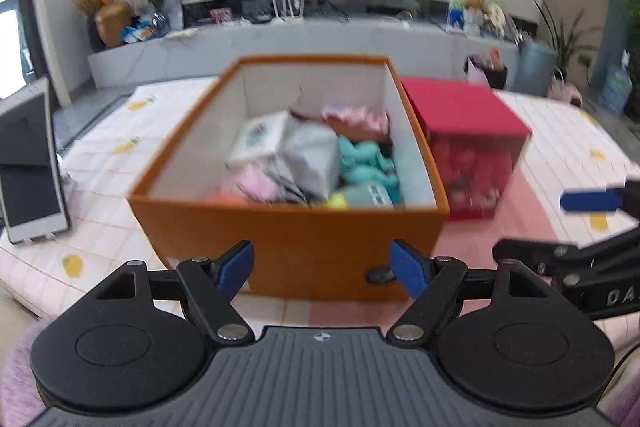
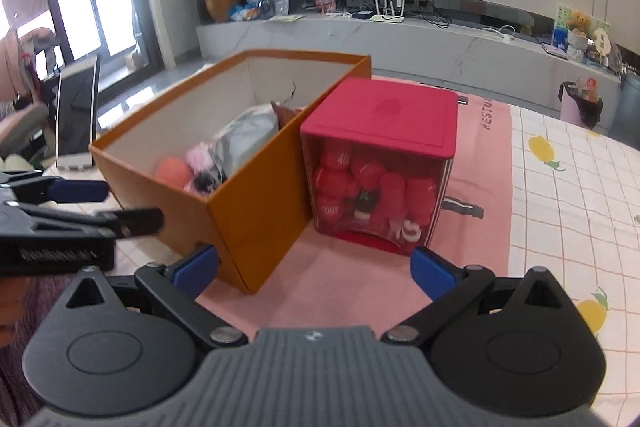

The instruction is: Organize soft objects

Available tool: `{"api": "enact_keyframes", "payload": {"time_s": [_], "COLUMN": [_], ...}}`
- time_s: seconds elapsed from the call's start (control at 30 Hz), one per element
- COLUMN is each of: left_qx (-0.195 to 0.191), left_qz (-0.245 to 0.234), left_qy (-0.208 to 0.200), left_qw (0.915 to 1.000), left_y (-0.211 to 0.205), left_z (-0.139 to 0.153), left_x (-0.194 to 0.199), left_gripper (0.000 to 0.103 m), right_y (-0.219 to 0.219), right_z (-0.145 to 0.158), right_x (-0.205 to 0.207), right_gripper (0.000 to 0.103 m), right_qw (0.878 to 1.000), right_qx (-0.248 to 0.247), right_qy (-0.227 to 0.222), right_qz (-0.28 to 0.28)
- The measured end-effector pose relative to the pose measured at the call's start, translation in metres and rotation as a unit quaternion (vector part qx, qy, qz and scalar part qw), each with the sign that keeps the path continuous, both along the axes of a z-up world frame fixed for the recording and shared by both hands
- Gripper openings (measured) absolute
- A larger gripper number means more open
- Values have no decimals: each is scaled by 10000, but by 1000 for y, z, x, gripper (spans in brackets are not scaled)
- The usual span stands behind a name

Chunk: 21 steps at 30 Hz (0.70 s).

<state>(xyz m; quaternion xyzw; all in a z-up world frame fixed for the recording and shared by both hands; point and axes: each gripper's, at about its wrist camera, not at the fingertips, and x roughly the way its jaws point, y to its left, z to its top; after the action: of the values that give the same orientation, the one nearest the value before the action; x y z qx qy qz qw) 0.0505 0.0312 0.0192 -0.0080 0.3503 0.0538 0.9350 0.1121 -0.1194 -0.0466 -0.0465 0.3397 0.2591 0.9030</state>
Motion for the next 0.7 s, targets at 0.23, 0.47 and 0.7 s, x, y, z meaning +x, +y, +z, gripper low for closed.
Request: {"api": "enact_keyframes", "payload": {"time_s": [0.23,0.47,0.7], "left_qx": [487,204,277], "left_qz": [55,-102,-99], "left_qy": [82,367,305], "left_qw": [9988,9991,9991], "left_y": [-12,-12,-15], "left_z": [-27,-33,-36], "left_x": [2,15,13], "left_gripper": [82,83,83], "right_y": [-9,-13,-23], "right_z": [-10,-8,-4], "right_x": [-7,-13,-21], "right_gripper": [96,96,96], "right_qw": [9994,9995,9987], "right_qx": [-278,-263,-403], "right_qy": [154,107,93], "right_qz": [-139,-122,-285]}}
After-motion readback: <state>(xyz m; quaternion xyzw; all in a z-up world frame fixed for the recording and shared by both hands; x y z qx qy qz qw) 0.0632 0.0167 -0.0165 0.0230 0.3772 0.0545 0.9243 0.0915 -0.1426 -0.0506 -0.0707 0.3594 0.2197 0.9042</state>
